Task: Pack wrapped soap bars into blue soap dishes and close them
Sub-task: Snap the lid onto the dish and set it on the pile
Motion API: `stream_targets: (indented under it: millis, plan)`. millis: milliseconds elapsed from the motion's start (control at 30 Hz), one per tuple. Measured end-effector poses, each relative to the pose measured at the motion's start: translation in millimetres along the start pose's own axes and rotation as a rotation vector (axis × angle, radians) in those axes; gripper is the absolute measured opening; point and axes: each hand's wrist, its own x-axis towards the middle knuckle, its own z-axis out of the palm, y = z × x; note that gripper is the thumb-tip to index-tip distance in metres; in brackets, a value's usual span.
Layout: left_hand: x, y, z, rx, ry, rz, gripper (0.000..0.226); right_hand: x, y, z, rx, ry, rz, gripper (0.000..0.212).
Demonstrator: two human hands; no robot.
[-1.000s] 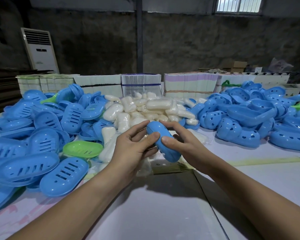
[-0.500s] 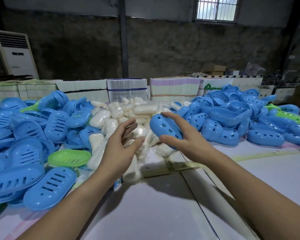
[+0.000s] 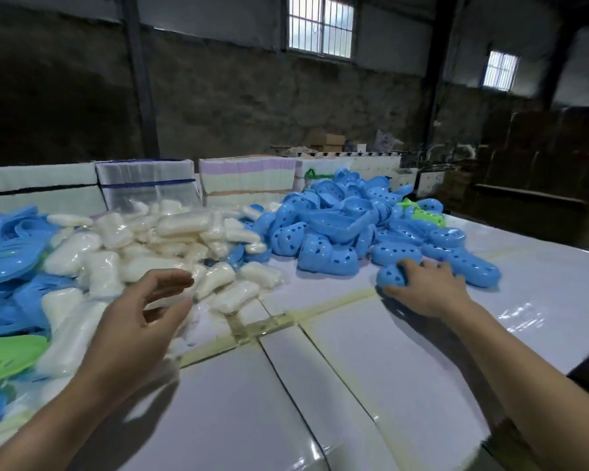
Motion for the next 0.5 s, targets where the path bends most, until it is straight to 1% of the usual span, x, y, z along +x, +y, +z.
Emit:
stream_targets:
  millis: [100, 200, 267, 333, 433, 500]
  plan:
    - [-0.8, -2.7, 1.2, 0.050, -0.025, -0.008, 0.033, 21.6, 30.1, -4.6, -0.045, 0.071, 0.122, 0.054]
    - [-0.6, -7.3, 0.2, 0.082, -0.015, -0.024, 0.023, 34.6, 55.7, -2.1, -0.090, 0.103, 0.214, 0.045]
    - [0.0, -12.5, -0.5, 0.122, -0.012, -0.023, 0.029, 39.8, 68.3, 2.2, -0.102, 0.153, 0.252, 0.045]
    - [0.6, -20.4, -1.8, 0.189, -0.019, -0.004, 0.036, 45.5, 76.7, 5.7, -0.134, 0.183, 0.278, 0.040]
    - [2.0, -31.0, -4.4, 0.253, -0.022, 0.017, 0.053, 53.9, 85.4, 6.8, -0.194, 0.170, 0.325, 0.030]
    - [3.3, -39.4, -5.6, 0.263, -0.019, 0.016, 0.056, 58.7, 89.0, 10.4, -0.208, 0.174, 0.344, 0.031]
